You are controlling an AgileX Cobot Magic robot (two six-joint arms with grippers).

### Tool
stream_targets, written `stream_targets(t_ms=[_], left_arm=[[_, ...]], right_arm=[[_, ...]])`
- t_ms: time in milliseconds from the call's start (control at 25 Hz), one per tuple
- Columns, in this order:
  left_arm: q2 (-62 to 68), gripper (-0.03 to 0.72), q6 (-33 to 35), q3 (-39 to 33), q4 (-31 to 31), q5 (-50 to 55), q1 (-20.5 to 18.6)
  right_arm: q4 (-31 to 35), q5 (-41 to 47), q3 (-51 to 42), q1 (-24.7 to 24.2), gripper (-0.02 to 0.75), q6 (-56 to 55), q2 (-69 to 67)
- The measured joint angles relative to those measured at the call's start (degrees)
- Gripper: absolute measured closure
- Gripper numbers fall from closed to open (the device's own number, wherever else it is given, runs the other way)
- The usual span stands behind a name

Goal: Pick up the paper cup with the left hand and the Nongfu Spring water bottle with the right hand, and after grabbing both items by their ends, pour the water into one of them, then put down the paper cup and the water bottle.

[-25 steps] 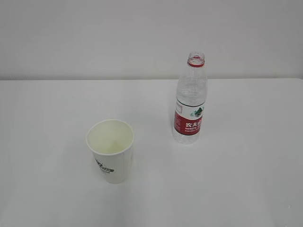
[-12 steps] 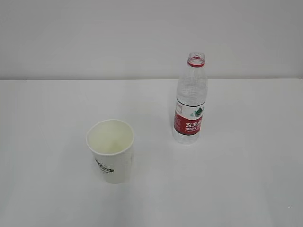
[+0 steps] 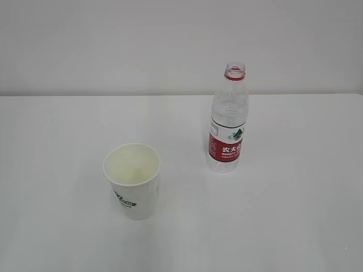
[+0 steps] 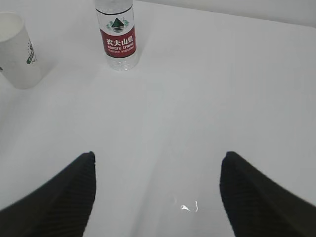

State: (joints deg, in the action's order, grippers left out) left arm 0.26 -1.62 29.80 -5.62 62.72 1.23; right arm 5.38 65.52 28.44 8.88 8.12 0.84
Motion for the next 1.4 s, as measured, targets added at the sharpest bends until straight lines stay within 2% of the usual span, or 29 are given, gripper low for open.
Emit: stream_targets(t_ms=[640,840,1080,1400], left_arm=[[0.0,0.126,0.0,0.0,0.0,0.0,0.0],[0.0,0.126,0.0,0.7,0.0,-1.0,0.0],[0.0,0.127,0.0,3.0,0.0,-7.7,0.0],[1.1,0.127,3.8,3.1,0.0,-14.1,0.0]], right_arm=[[0.2,-1.0,0.7,0.0,0.15,0.0,0.0],[0.5,-3.9,1.4,0.0,0.15,0.0,0.0],[2.0,-8.9,1.5,0.0,0.15,0.1,0.0],[2.3,-18.1,1.5,0.0,0.15,3.9,0.0]])
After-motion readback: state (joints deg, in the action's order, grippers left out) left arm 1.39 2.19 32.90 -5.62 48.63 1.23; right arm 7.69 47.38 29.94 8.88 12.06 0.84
